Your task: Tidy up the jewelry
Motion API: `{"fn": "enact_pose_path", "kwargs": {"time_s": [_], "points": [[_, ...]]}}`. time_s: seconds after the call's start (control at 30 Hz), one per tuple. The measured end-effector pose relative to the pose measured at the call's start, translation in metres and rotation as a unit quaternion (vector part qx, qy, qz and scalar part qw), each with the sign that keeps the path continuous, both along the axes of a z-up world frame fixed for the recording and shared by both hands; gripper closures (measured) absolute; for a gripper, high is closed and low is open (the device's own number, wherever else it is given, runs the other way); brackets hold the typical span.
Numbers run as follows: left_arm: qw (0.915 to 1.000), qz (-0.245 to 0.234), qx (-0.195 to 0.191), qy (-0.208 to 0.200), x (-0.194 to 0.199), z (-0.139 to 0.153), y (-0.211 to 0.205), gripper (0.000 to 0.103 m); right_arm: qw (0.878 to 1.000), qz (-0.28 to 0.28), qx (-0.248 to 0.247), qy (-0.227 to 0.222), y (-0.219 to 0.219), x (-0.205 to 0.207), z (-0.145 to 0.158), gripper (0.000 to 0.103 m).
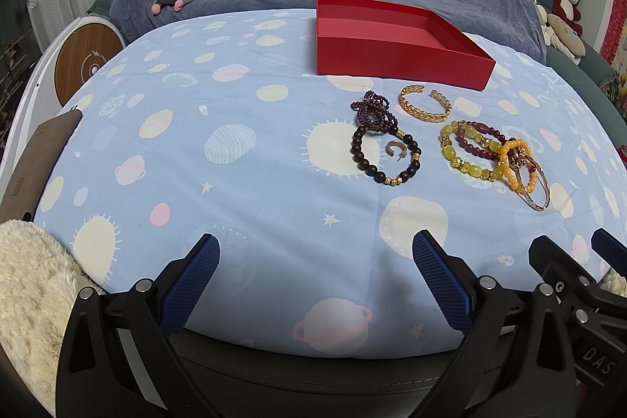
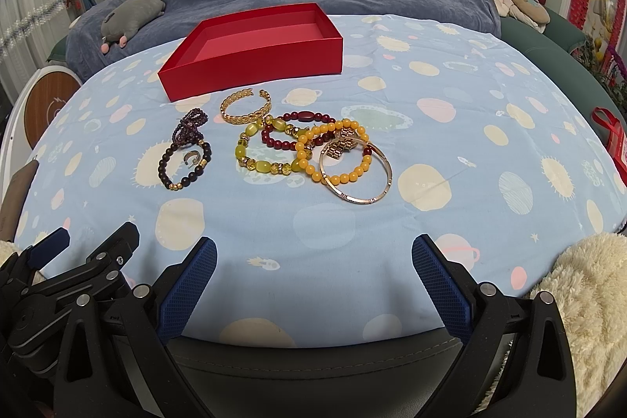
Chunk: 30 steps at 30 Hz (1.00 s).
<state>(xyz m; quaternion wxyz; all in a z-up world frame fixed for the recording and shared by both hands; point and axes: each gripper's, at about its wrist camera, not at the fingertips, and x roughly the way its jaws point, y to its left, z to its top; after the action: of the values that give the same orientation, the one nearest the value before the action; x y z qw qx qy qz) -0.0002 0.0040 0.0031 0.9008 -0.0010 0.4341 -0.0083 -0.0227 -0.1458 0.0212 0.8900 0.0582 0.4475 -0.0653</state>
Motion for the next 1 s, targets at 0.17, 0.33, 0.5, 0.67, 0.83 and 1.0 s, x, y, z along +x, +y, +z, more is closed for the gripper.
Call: {"fn": "enact_pose_path", "kwargs": {"time_s": [0.17, 0.33, 0.5, 0.67, 0.83, 1.0], "points": [[0.9999, 0.011, -0.007, 0.004, 0.001, 0.001, 0.008, 0.009, 1.000, -0.008, 0.005, 0.004, 0.000, 0.002, -0.002, 0.007], [0.9996, 0.023, -0.015, 0.004, 0.006, 0.000, 0.012, 0.008, 0.999, -0.028, 0.023, 0.012, -0.013, 0.007, -0.006, 0.007], [0.9995, 0.025, -0.018, 0.007, 0.009, 0.000, 0.013, 0.008, 0.998, -0.040, 0.046, 0.021, -0.026, 0.019, -0.009, 0.007], [0.9986, 0.039, -0.030, 0.018, 0.014, -0.004, 0.017, 0.008, 0.997, -0.042, 0.054, 0.030, -0.038, 0.037, -0.015, 0.008], [0.9969, 0.055, -0.046, 0.032, 0.018, -0.010, 0.023, 0.008, 0.998, -0.025, 0.046, 0.041, -0.043, 0.056, -0.023, 0.020], [0.9961, 0.058, -0.051, 0.044, 0.020, -0.014, 0.024, 0.008, 0.997, -0.015, 0.050, 0.054, -0.049, 0.070, -0.032, 0.032]]}}
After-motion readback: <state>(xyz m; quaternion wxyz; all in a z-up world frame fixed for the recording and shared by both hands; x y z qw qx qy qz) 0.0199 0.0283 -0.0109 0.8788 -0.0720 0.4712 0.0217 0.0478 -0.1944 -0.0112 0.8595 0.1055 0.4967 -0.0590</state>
